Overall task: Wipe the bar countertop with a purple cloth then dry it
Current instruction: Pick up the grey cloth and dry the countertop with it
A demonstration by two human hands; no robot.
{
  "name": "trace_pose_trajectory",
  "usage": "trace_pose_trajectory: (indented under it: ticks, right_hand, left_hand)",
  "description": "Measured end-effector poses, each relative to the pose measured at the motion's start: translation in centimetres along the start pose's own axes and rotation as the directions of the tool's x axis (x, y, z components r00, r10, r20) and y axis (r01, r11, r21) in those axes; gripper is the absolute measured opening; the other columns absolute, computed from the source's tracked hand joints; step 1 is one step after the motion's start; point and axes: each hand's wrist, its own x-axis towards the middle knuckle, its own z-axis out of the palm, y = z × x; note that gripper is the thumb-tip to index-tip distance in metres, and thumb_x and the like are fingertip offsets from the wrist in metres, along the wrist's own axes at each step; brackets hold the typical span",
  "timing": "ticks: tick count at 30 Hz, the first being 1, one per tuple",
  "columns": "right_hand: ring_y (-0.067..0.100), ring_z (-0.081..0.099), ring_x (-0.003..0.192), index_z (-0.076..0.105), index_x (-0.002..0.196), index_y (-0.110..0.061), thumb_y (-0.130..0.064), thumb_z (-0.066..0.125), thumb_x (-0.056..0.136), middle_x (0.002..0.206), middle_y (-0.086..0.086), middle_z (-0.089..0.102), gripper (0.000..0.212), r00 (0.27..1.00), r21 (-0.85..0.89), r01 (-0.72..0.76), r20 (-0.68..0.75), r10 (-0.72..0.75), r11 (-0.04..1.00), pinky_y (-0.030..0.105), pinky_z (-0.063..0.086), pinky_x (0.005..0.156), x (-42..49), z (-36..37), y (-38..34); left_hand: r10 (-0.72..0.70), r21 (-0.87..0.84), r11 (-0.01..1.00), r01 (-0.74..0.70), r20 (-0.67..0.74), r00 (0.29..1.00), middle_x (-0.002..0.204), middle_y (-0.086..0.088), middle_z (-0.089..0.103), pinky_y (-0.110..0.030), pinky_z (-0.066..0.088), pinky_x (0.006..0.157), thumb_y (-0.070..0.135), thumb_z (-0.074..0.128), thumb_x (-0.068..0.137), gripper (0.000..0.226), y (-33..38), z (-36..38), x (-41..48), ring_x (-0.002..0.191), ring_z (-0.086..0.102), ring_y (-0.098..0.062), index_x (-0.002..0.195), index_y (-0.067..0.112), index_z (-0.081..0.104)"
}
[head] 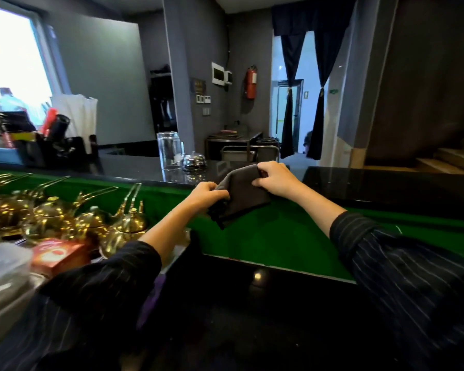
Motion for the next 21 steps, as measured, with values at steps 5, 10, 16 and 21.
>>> trace_pose_trajectory:
  ticks: [5, 10, 16, 21]
  right_hand:
    - [0.036, 0.061, 0.103, 0.061, 0.083, -0.022, -0.021, 0.064, 0.081, 0.104, 0.016, 0.067, 0.004, 0.994, 0.015, -0.098, -0.038, 0.098, 0.995, 0.045, 0.051, 0.087, 5.6, 6.4, -3.3]
    - [0.032, 0.058, 0.103, 0.057, 0.102, -0.009, -0.021, 0.065, 0.087, 0.105, 0.013, 0.060, 0.021, 0.961, 0.142, -0.220, -0.138, 0.239, 0.965, 0.038, 0.047, 0.083, 9.4, 10.3, -5.4]
    - [0.022, 0.049, 0.090, 0.051, 0.113, 0.001, -0.014, 0.067, 0.087, 0.101, 0.009, 0.052, 0.034, 0.937, 0.332, -0.234, -0.172, 0.303, 0.914, 0.030, 0.041, 0.072, 13.5, 13.4, -7.0]
    - [0.024, 0.055, 0.100, 0.058, 0.115, -0.001, -0.018, 0.073, 0.083, 0.112, 0.011, 0.057, 0.040, 0.966, 0.275, -0.232, -0.052, 0.255, 0.933, 0.030, 0.046, 0.077, 15.4, 15.1, -7.5]
  left_hand:
    - [-0.168, -0.256, 0.947, 0.194, 0.120, 0.979, 0.098, -0.012, 0.065, -0.045, 0.060, 0.071, 0.019, 0.071, 0.078, 0.029, -4.9, -5.7, 0.3, 0.086, 0.065, -0.028, 0.103, 0.008, 0.062]
    - [-0.176, -0.313, 0.942, 0.121, -0.154, 0.972, 0.089, -0.015, 0.063, -0.027, 0.050, 0.047, 0.004, 0.068, 0.078, 0.023, -7.1, -10.1, 4.8, 0.063, 0.058, -0.021, 0.099, 0.004, 0.057]
    - [-0.091, -0.178, 0.984, 0.025, -0.370, 0.925, 0.113, -0.011, 0.060, -0.037, 0.053, 0.084, 0.007, 0.063, 0.082, 0.023, -7.4, -13.8, 10.5, 0.099, 0.059, -0.026, 0.099, 0.016, 0.051]
    - [0.036, 0.099, 0.995, -0.008, -0.283, 0.959, 0.124, -0.018, 0.059, -0.029, 0.048, 0.080, -0.005, 0.048, 0.082, 0.049, -8.7, -14.8, 13.3, 0.109, 0.057, -0.029, 0.127, 0.013, 0.055]
